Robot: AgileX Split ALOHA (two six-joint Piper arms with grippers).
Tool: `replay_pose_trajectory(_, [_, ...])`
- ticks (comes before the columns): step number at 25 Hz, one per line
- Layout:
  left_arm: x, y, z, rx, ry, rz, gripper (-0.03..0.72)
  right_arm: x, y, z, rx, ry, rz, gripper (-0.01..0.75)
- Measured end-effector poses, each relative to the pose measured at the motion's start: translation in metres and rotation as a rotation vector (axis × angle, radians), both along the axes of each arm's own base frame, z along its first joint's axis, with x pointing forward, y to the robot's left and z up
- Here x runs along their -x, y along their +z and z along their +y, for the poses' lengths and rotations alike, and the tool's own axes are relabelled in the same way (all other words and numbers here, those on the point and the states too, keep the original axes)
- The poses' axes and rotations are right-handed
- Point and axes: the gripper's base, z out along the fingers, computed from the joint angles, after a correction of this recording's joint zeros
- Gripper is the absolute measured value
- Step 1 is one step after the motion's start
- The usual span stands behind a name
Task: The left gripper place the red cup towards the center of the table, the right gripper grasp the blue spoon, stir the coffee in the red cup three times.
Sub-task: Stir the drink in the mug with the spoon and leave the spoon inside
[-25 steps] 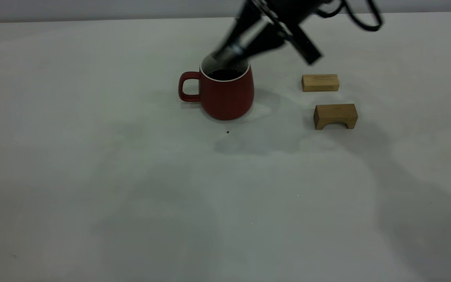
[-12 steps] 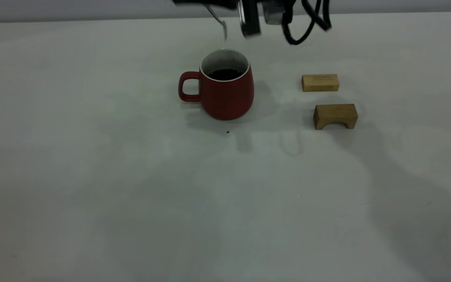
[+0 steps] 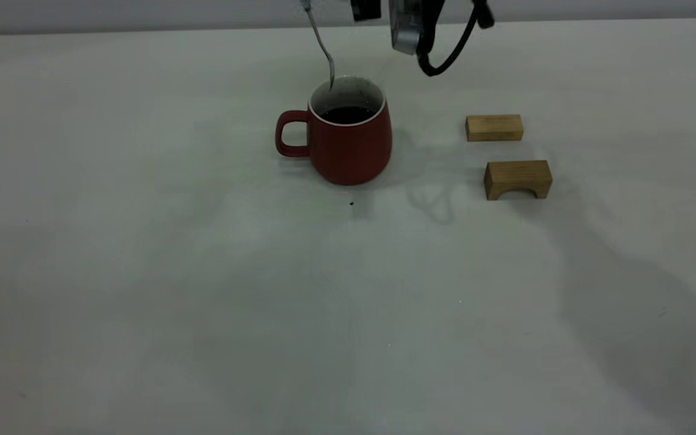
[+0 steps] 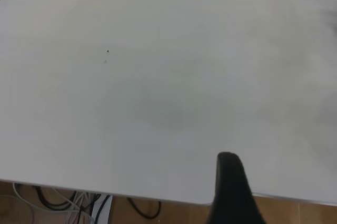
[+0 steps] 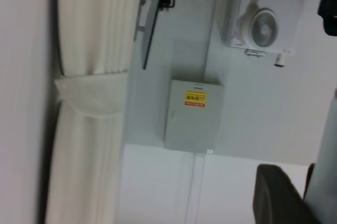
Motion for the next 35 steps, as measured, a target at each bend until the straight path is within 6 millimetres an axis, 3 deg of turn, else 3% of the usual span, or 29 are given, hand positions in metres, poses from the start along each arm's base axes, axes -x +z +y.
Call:
replay_pose_trajectory(5, [0.000, 0.000, 0.000, 0.000, 0.000, 0.000, 0.551, -0.016, -0.036, -0.020, 0.011, -0.050, 0.043, 0.129])
replay_pose_trajectory(11, [0.000, 0.000, 0.000, 0.000, 0.000, 0.000, 0.551, -0.015, -0.064, -0.029, 0.028, -0.070, 0.101, 0.129])
replay_pose_trajectory(16, [0.000, 0.000, 0.000, 0.000, 0.000, 0.000, 0.551, -0.008, -0.067, -0.010, 0.031, -0.030, 0.099, 0.129])
replay_pose_trajectory(19, [0.000, 0.000, 0.000, 0.000, 0.000, 0.000, 0.551, -0.016, -0.067, 0.000, 0.014, -0.013, 0.062, 0.129])
replay_pose_trajectory(24, [0.000, 0.000, 0.000, 0.000, 0.000, 0.000, 0.551, -0.025, -0.072, -0.020, 0.013, -0.059, 0.070, 0.129])
replay_pose_trajectory(28, [0.000, 0.000, 0.000, 0.000, 0.000, 0.000, 0.551, -0.010, -0.076, -0.035, 0.043, -0.083, 0.147, 0.129])
replay_pose_trajectory(32, [0.000, 0.000, 0.000, 0.001, 0.001, 0.000, 0.551, -0.007, -0.070, -0.016, 0.036, -0.045, 0.124, 0.129])
replay_pose_trajectory(35, [0.000, 0.000, 0.000, 0.001, 0.001, 0.000, 0.551, -0.015, -0.067, -0.001, 0.017, -0.019, 0.070, 0.129])
